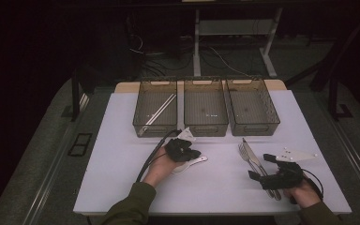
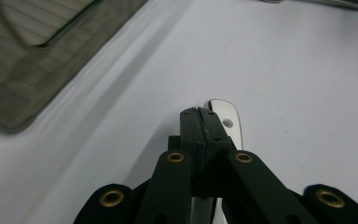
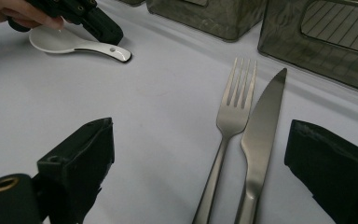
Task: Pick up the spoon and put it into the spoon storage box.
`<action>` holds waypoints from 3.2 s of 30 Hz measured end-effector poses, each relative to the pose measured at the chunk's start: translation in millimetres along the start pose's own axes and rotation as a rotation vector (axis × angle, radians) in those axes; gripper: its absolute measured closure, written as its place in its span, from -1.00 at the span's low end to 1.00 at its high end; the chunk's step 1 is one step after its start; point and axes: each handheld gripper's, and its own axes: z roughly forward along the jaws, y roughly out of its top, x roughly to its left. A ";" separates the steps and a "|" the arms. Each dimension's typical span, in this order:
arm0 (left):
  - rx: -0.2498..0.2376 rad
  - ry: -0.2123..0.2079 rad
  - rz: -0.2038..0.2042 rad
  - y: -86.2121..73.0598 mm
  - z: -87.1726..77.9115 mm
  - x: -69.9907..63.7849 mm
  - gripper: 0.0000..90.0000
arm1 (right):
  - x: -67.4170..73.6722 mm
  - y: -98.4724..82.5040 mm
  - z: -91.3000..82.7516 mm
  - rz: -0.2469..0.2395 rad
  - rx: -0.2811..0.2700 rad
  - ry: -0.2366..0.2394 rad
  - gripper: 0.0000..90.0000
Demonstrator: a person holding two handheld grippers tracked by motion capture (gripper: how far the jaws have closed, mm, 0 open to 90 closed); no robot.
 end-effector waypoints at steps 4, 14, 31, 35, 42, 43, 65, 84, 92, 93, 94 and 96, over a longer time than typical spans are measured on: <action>0.011 -0.020 0.006 1.0 1.3 -3.6 0.99 | 0.0 0.0 -0.1 -0.002 -0.001 0.002 -0.82; 0.001 -0.005 -0.003 0.8 -4.5 -3.2 0.98 | 0.2 0.1 -0.4 -0.004 -0.001 0.001 -0.82; -0.124 0.008 -0.065 -19.9 -62.3 -17.1 0.67 | 1.5 0.3 -1.1 -0.005 -0.002 0.004 -0.82; -0.126 0.041 -0.081 -30.1 -70.2 -18.8 0.44 | 1.3 0.2 -1.0 -0.004 -0.002 0.004 -0.82; -0.134 0.078 -0.126 -45.1 -75.0 -17.9 0.12 | 1.8 0.4 -1.5 -0.004 -0.003 0.004 -0.82; -0.128 0.081 -0.126 -45.8 -73.7 -17.2 0.10 | 1.8 0.4 -1.5 -0.006 -0.003 0.005 -0.82; -0.016 0.081 -0.114 -50.1 -56.0 -13.9 0.04 | 1.9 0.2 -0.6 -0.006 -0.001 0.005 -0.82; 0.054 0.017 -0.070 -48.3 -53.5 -18.1 0.67 | 1.8 0.2 -0.6 -0.004 -0.001 0.004 -0.82; 0.085 0.027 -0.060 -40.8 -54.1 -22.5 0.80 | 1.8 0.2 -0.6 -0.004 0.000 0.003 -0.82; 0.092 0.038 -0.051 -39.4 -54.0 -24.6 0.80 | 1.7 0.2 -0.5 -0.004 0.000 0.003 -0.82; 0.096 0.048 -0.035 -38.4 -53.7 -26.3 0.80 | 1.6 0.2 -0.6 -0.005 0.001 0.004 -0.82; 0.108 0.070 -0.008 -36.4 -53.7 -30.0 0.80 | 1.6 0.3 -0.7 -0.005 0.001 0.004 -0.82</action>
